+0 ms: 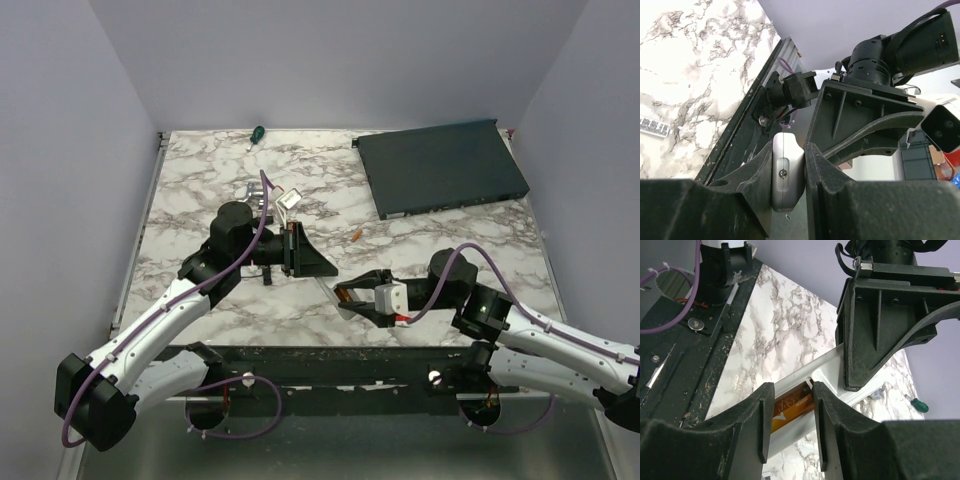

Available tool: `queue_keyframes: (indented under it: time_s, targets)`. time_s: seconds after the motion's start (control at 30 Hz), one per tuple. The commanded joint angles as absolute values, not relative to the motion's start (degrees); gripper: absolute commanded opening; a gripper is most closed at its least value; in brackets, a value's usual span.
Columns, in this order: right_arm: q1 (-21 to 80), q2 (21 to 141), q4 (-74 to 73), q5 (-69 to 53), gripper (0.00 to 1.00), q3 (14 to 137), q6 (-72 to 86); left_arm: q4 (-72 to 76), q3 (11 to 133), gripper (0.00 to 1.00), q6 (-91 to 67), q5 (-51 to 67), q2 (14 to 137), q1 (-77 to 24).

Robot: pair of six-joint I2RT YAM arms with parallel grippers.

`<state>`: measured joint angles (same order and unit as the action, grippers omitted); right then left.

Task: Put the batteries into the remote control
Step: Load the battery into the remote control.

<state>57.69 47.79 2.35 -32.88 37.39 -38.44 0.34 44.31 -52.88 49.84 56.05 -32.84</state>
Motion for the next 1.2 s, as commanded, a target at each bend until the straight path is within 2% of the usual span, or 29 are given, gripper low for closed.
queue_keyframes:
  time_s: [0.0, 1.17]
  targets:
    - [57.8, 47.0, -0.7, -32.9, 0.44, 33.5, -34.1, 7.2, 45.9, 0.00, -55.0, 52.1, 54.1, -32.3]
    - [57.7, 46.1, 15.0, -32.0, 0.49, 29.5, -31.4, 8.9, 45.2, 0.00, -56.3, 52.4, 54.1, -32.4]
